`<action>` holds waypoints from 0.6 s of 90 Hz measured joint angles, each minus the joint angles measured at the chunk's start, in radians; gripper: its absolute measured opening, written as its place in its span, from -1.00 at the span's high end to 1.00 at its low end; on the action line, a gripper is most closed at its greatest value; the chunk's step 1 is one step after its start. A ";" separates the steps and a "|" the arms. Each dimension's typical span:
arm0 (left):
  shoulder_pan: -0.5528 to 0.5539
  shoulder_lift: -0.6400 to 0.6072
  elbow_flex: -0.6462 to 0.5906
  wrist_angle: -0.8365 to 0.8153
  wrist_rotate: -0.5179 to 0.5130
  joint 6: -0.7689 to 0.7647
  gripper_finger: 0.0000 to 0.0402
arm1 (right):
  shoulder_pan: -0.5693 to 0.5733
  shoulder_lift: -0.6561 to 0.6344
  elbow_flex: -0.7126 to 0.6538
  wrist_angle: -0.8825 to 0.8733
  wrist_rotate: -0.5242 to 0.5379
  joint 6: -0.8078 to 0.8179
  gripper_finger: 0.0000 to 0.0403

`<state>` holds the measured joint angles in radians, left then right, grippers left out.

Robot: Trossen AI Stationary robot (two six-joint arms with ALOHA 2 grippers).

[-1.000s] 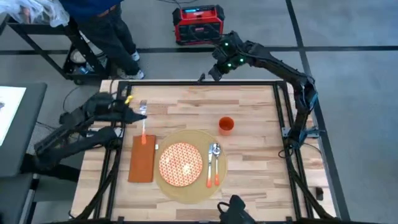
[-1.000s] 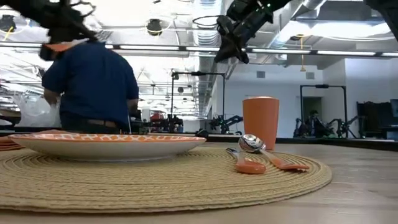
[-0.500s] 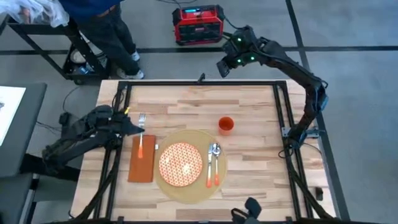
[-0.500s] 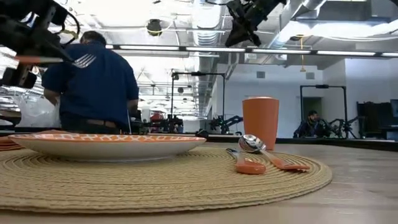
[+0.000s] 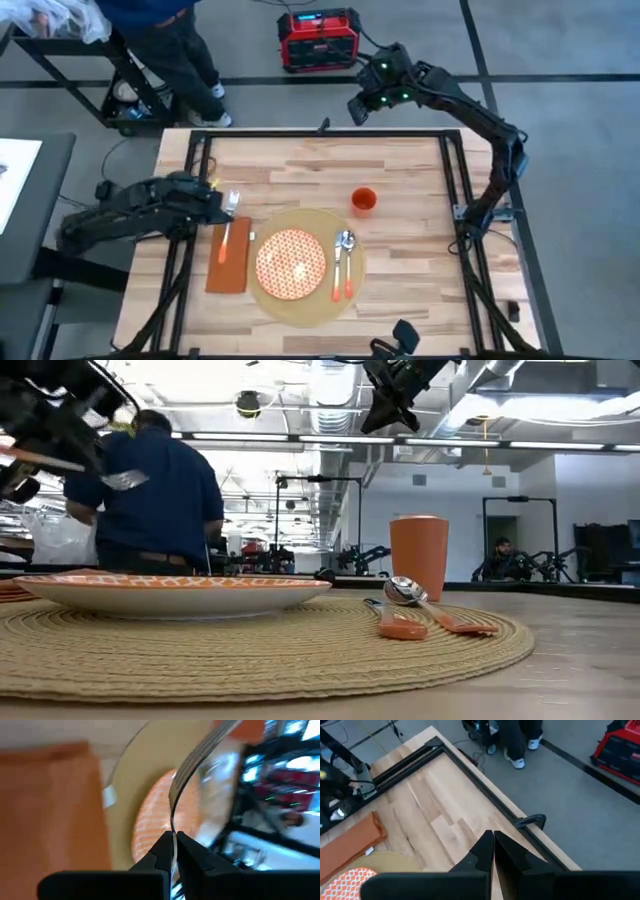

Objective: Set table place
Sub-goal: Put the orange fork on the orange napkin

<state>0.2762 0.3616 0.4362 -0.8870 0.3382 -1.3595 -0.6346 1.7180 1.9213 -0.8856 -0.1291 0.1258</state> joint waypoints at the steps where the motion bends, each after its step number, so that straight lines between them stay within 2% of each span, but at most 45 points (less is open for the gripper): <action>1: -0.011 0.017 0.000 0.000 -0.001 -0.001 1.00 | 0.000 0.000 0.000 0.000 0.000 0.000 1.00; 12: -0.145 0.178 0.000 0.001 -0.072 -0.064 1.00 | 0.000 0.000 0.000 0.000 0.000 0.005 1.00; 23: -0.281 0.278 -0.001 0.028 -0.142 -0.157 1.00 | 0.000 0.000 0.000 0.000 0.000 0.005 1.00; 38: -0.430 0.301 -0.001 0.215 -0.343 -0.318 1.00 | 0.000 0.001 0.000 0.000 0.000 -0.004 1.00; 47: -0.500 0.304 0.000 0.166 -0.461 -0.449 1.00 | 0.000 0.001 0.000 0.000 0.000 -0.027 1.00; 54: -0.550 0.315 0.000 0.107 -0.499 -0.540 1.00 | 0.000 0.001 0.000 0.000 0.000 -0.028 1.00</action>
<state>-0.2741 0.6769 0.4362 -0.7805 -0.1603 -1.8992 -0.6350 1.7191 1.9213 -0.8860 -0.1291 0.0975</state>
